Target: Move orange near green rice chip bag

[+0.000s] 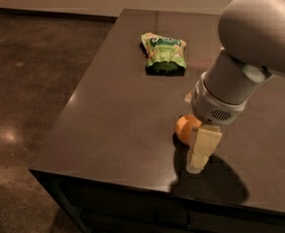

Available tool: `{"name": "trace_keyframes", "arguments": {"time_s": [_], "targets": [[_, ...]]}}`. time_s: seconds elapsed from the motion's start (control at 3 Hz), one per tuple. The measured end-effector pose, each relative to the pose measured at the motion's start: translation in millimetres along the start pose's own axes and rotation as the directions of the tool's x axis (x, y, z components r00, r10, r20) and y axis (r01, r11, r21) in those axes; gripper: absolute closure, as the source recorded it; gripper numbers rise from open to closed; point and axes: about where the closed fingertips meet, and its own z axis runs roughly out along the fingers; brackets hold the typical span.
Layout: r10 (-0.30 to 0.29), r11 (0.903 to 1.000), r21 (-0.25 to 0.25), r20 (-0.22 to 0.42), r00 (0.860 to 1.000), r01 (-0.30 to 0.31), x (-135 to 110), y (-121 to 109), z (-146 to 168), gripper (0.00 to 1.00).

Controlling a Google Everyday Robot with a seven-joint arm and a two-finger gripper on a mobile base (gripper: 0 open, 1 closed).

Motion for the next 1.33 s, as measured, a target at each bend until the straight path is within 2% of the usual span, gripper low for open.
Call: {"name": "trace_keyframes", "arguments": {"time_s": [0.33, 0.67, 1.33], "targets": [[0.007, 1.0, 0.0, 0.0, 1.0, -0.007, 0.8, -5.0, 6.5, 0.17], [0.02, 0.9998, 0.005, 0.008, 1.0, -0.02, 2.9, -10.6, 4.7, 0.41], [0.074, 0.9965, 0.034, 0.063, 0.995, -0.076, -18.5, -34.1, -14.0, 0.87]]}}
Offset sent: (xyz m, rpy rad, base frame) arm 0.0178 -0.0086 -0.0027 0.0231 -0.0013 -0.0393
